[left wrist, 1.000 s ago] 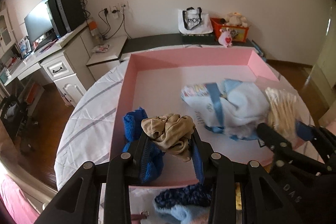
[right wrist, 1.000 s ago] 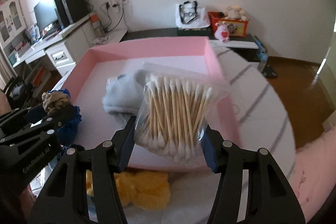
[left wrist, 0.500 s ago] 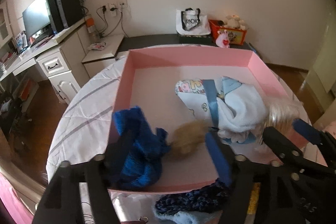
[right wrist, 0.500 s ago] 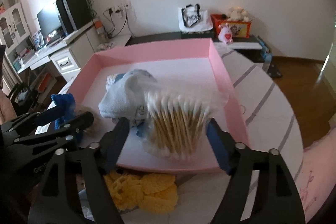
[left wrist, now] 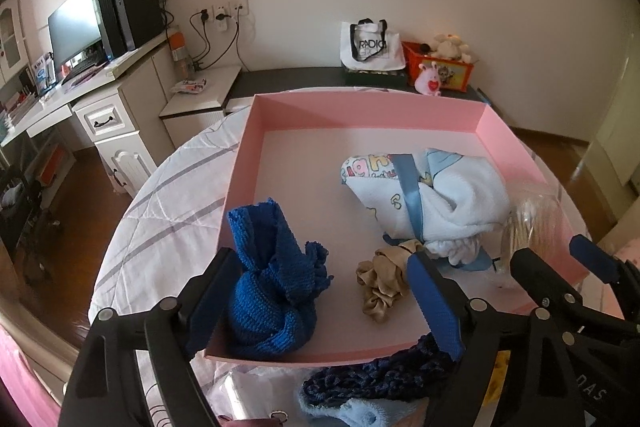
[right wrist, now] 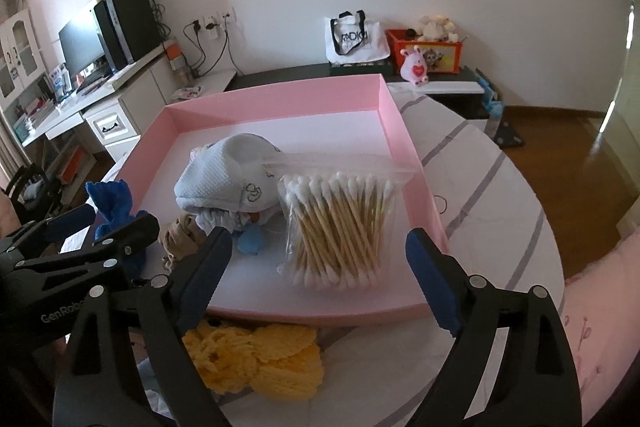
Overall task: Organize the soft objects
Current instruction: 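Raise both open grippers away from the pink box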
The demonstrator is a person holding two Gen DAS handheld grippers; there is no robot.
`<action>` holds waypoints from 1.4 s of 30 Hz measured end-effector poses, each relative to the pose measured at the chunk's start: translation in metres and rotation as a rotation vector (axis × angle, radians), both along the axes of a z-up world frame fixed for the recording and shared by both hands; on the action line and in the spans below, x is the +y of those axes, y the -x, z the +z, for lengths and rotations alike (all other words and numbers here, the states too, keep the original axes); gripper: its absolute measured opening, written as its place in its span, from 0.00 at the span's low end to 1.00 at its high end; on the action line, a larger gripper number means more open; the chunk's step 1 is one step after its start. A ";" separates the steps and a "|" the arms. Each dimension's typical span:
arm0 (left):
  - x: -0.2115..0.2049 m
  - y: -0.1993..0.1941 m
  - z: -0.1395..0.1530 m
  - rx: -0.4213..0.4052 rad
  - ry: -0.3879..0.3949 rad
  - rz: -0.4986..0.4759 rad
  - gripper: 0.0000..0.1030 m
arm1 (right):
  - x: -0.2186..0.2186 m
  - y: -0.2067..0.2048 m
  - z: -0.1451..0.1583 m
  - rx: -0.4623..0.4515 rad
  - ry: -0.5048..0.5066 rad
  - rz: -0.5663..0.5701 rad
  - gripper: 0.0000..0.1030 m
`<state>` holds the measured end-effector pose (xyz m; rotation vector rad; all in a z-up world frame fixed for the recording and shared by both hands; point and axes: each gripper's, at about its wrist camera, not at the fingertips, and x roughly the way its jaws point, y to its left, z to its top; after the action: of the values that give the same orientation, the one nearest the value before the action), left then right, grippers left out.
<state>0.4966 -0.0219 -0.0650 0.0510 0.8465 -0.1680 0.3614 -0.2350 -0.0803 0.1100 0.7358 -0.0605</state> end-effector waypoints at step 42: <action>0.009 0.146 0.076 -0.106 0.009 0.019 0.82 | 0.010 0.115 0.059 -0.109 0.040 -0.010 0.93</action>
<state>0.3501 -0.0128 0.0106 0.0425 0.7406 -0.1498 0.2462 -0.2255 -0.0213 0.0787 0.6253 -0.0784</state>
